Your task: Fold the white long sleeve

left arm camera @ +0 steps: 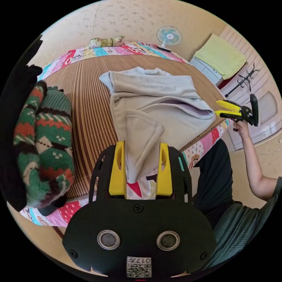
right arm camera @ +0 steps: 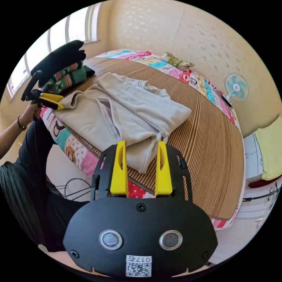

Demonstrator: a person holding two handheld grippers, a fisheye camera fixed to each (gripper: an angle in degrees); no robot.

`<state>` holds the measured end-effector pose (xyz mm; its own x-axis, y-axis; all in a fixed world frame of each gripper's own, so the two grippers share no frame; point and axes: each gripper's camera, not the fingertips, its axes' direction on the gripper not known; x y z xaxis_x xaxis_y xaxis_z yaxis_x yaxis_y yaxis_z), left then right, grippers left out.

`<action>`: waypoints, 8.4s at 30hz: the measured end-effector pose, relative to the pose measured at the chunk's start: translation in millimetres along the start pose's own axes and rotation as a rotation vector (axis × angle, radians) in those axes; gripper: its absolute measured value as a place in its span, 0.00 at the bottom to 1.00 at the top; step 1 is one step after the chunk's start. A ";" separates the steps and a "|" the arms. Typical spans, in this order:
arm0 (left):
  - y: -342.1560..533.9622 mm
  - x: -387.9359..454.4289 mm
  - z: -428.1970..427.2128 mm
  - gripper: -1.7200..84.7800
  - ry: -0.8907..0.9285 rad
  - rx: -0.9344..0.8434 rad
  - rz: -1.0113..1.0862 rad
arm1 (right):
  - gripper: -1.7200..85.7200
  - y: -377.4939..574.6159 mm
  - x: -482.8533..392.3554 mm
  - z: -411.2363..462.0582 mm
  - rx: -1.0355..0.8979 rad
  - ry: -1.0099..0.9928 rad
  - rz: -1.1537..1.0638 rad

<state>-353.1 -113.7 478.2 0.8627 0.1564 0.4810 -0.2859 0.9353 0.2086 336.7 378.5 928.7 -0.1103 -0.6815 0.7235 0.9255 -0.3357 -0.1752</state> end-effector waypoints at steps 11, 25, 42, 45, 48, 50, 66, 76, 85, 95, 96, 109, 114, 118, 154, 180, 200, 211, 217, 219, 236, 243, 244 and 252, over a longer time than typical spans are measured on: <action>19.7 -7.9 -41.7 0.09 0.089 0.126 -0.071 | 0.22 -76.0 -0.9 40.2 -0.289 -0.189 -0.386; 88.5 -70.0 -134.2 0.07 0.390 0.276 -0.318 | 0.23 -74.8 36.1 15.2 -0.212 -0.384 -0.420; 129.9 -54.1 -267.3 0.06 0.854 0.246 0.172 | 0.05 42.5 120.9 -74.5 0.240 -0.626 -0.248; 147.8 -47.2 -305.8 0.06 0.960 0.259 0.349 | 0.04 136.4 162.3 -128.0 0.711 -0.869 -0.221; 162.0 -51.1 -339.4 0.06 1.130 0.309 0.499 | 0.04 228.4 180.9 -155.3 1.097 -0.988 -0.236; 168.9 -65.4 -367.2 0.06 1.253 0.419 0.588 | 0.04 266.8 181.4 -166.5 1.230 -0.973 -0.245; 103.8 -209.8 -309.2 0.18 0.374 0.499 -0.492 | 0.14 76.7 257.1 -47.9 0.447 -0.412 0.782; 140.5 -226.0 -158.3 0.13 0.785 0.138 -0.556 | 0.22 50.1 7.3 -45.0 0.393 -0.630 -0.028; 78.0 -157.5 -258.5 0.12 0.676 0.222 -0.261 | 0.14 9.3 -152.8 -57.5 0.237 0.047 -0.398; 145.5 -138.8 -285.4 0.16 0.549 0.353 -0.120 | 0.10 199.3 151.4 -110.1 0.766 -0.550 0.725; 147.3 -138.1 -274.2 0.17 0.562 0.331 -0.129 | 0.11 241.8 165.5 -104.8 0.794 -0.521 0.824; 87.4 8.2 42.6 0.15 1.041 -0.223 -0.232 | 0.31 389.9 172.8 -36.8 0.410 -0.877 1.199; 142.3 82.8 3.2 0.10 1.096 -0.260 0.018 | 0.23 385.5 195.5 15.0 0.523 -1.332 1.221; 216.9 105.6 -89.3 0.08 0.976 -0.157 0.269 | 0.12 383.8 235.6 -7.1 0.713 -1.368 1.004; 379.1 -226.8 -0.7 0.46 -0.354 0.054 -0.374 | 0.36 11.4 115.0 94.1 -0.017 0.048 0.758; 493.2 -270.7 -43.9 0.46 -0.354 0.044 -0.336 | 0.38 -0.5 84.9 128.5 -0.022 0.050 0.749; 538.5 -298.2 -77.2 0.47 -0.344 0.041 -0.336 | 0.38 10.2 82.1 140.8 -0.024 0.052 0.750; 550.9 -306.6 -86.6 0.47 -0.346 0.043 -0.337 | 0.38 16.9 84.5 144.5 -0.025 0.053 0.752; 554.1 -310.3 -87.4 0.47 -0.346 0.043 -0.337 | 0.38 19.7 86.0 145.8 -0.025 0.054 0.752; 554.6 -311.2 -87.0 0.46 -0.346 0.043 -0.337 | 0.38 20.5 86.5 146.2 -0.025 0.054 0.752; 546.4 -316.4 -66.9 0.47 -0.347 0.044 -0.338 | 0.38 24.3 89.9 148.2 -0.025 0.054 0.754; 536.6 -316.4 -52.0 0.47 -0.347 0.045 -0.338 | 0.38 24.1 90.7 148.5 -0.026 0.054 0.755; 534.1 -316.3 -48.6 0.47 -0.348 0.043 -0.339 | 0.38 23.9 90.8 148.5 -0.025 0.054 0.755; 515.6 -313.9 -25.7 0.47 -0.355 0.041 -0.340 | 0.38 21.2 91.0 148.8 -0.031 0.057 0.754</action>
<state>-760.5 327.5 412.8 0.7164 -0.2806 0.6388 -0.0349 0.9000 0.4345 400.2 406.1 1090.3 0.5294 -0.7663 0.3641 0.7468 0.2173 -0.6285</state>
